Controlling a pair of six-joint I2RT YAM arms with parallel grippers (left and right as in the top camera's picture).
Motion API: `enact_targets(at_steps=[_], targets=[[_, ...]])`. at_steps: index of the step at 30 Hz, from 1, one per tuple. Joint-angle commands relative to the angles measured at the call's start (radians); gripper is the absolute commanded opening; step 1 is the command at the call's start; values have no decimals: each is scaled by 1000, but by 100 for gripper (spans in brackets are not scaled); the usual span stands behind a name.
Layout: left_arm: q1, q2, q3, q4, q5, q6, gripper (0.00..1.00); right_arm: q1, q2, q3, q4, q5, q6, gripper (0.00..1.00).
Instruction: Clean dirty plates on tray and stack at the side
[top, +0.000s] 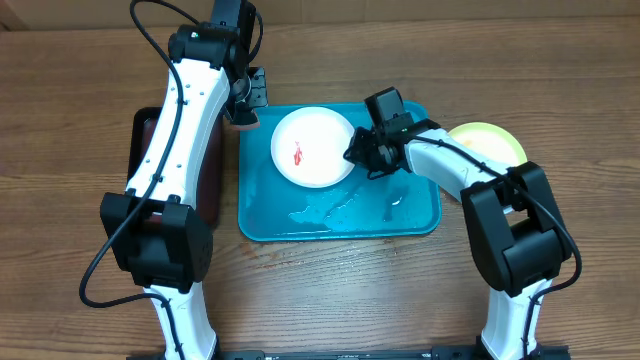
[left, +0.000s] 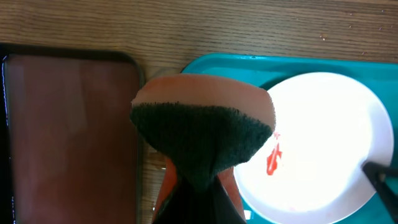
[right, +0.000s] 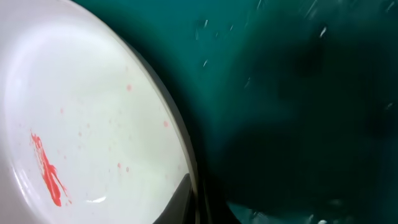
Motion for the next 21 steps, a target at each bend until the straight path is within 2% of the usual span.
enact_targets(at_steps=[1,13,15,17,21], targets=[[-13,-5,-3,1,13,-3,4,41,13,4,-38,-53,21,4],[-55,-5,-3,5,64,-11,4,49,13,4,6,-5,-12,11],[-68,-3,-3,5,64,-11,4,49,13,4,7,-2,-17,11],[-80,5,-3,2,64,-11,4,49,13,4,3,2,-17,4],[-101,43,-3,-5,64,-11,4,50,13,4,-1,21,-16,4]])
